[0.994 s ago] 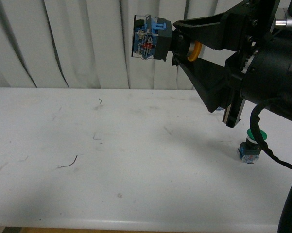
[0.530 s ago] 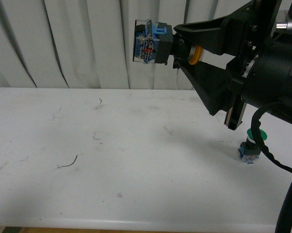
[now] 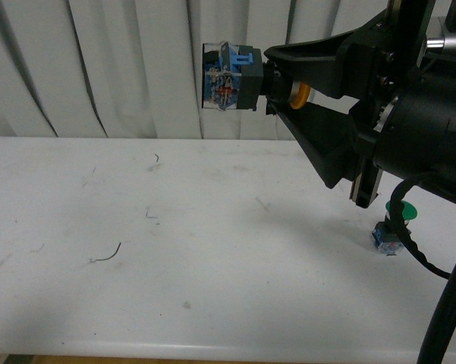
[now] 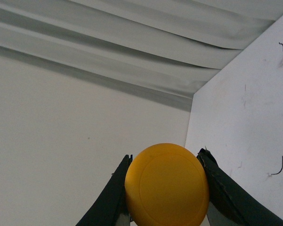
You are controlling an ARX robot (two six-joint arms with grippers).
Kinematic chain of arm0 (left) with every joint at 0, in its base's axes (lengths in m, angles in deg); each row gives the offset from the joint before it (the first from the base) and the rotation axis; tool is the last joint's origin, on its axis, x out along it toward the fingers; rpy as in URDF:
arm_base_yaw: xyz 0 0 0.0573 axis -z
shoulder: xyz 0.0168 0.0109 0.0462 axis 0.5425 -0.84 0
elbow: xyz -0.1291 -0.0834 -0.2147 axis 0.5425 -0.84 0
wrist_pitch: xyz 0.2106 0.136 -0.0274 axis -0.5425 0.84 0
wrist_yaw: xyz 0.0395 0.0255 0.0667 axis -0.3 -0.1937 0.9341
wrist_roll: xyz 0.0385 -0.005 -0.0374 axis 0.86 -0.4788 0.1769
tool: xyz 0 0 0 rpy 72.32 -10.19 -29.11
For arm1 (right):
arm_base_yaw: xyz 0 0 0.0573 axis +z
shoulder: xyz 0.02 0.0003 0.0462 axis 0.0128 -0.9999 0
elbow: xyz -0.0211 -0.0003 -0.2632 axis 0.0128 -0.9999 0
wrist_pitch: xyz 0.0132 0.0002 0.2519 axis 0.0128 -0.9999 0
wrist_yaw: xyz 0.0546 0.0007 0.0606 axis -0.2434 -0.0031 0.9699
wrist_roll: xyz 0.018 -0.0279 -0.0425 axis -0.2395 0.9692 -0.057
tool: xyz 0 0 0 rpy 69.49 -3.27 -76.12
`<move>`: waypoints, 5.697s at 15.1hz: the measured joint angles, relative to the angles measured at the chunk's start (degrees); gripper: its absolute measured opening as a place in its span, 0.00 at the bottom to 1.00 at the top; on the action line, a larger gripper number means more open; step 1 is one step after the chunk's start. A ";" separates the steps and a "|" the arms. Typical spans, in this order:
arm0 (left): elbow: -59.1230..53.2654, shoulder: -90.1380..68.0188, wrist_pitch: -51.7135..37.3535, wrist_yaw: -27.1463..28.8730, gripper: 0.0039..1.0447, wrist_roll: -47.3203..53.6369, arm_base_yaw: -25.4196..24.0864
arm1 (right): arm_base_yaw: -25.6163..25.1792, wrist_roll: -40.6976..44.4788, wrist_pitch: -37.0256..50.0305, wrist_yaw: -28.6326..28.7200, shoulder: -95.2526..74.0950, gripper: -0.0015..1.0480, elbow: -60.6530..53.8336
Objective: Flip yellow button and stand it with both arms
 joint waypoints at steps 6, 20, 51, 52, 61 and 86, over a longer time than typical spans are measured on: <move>0.00 0.00 0.00 0.00 0.86 0.02 0.00 | -5.27 41.46 -0.85 -11.80 7.76 0.34 2.38; 0.00 0.00 0.00 0.02 0.94 0.04 0.00 | -16.63 85.29 -26.82 -34.18 -5.79 0.34 19.30; 0.00 0.00 0.00 0.00 0.94 0.07 0.00 | -11.63 76.28 -63.60 -42.51 -33.44 0.34 52.54; 0.00 0.00 0.00 0.00 0.94 0.07 0.00 | -11.58 76.28 -63.58 -42.66 -33.44 0.34 52.52; 0.00 0.00 0.00 0.00 0.94 0.07 0.00 | -11.52 76.04 -63.84 -42.80 -34.51 0.77 52.52; 0.00 0.00 -0.02 -0.02 0.94 0.07 0.00 | -21.03 74.47 -46.34 -24.70 69.18 0.02 -32.28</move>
